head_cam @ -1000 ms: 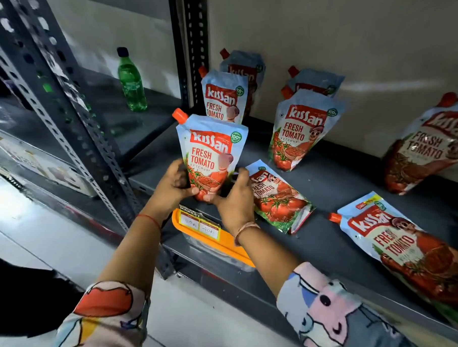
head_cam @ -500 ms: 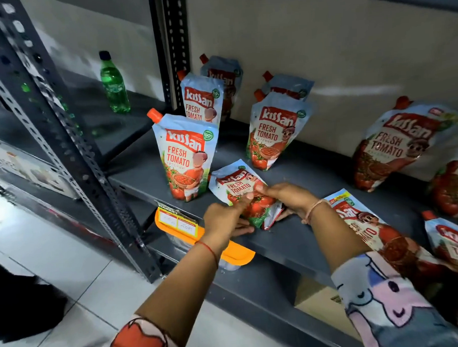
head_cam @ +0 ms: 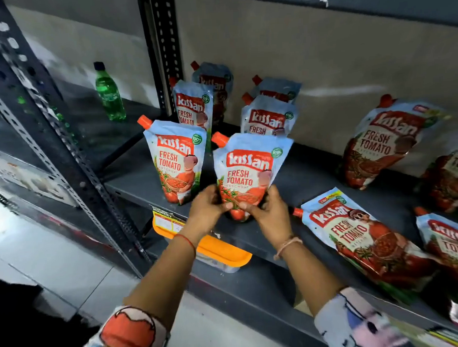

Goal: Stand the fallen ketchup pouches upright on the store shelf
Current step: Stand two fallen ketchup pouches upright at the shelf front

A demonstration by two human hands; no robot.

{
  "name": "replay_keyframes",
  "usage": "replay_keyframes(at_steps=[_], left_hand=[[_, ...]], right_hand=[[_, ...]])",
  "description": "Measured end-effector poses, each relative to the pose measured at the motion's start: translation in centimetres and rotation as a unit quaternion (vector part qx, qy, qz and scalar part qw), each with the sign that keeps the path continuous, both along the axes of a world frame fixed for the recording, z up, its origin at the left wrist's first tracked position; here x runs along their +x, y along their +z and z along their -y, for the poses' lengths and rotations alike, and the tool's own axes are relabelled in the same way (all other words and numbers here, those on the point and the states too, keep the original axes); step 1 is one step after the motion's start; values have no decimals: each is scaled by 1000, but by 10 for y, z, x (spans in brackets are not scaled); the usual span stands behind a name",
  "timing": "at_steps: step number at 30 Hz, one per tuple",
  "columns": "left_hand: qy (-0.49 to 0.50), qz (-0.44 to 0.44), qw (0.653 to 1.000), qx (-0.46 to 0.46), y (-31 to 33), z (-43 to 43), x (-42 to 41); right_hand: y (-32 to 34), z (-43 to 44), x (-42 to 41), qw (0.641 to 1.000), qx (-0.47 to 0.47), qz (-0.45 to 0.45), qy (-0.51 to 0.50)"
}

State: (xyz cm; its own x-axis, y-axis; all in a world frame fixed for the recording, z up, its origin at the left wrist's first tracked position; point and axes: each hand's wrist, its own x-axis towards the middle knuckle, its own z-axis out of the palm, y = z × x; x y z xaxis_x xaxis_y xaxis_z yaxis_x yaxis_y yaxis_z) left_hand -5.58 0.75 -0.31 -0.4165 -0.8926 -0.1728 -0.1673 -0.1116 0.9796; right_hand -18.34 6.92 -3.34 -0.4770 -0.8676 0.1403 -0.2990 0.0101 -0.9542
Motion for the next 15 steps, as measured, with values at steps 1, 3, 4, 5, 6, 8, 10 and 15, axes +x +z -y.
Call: replay_keyframes(at_steps=[1, 3, 4, 5, 6, 8, 10, 15], left_hand=[[0, 6, 1000, -1, -4, 4, 2], [-2, -1, 1000, -1, -13, 9, 6], [-4, -7, 1000, -5, -16, 10, 6], [-6, -14, 1000, -9, -19, 12, 7], [-6, -21, 1000, -8, -22, 13, 7], [-1, -33, 999, -12, -25, 12, 7], [22, -16, 999, -41, -30, 6, 6], [193, 2, 962, -194, -38, -50, -2]], right_hand=[[-5, 3, 5, 1000, 2, -9, -11], [-14, 7, 14, 999, 4, -36, -25], [-18, 9, 17, 998, 4, -48, -32], [-22, 10, 20, 998, 3, -57, -38], [-25, 11, 22, 997, 6, -67, -42], [-24, 9, 25, 995, 20, -89, -41], [-19, 7, 28, 996, 38, -74, -33], [-9, -39, 35, 991, -9, -116, -59]])
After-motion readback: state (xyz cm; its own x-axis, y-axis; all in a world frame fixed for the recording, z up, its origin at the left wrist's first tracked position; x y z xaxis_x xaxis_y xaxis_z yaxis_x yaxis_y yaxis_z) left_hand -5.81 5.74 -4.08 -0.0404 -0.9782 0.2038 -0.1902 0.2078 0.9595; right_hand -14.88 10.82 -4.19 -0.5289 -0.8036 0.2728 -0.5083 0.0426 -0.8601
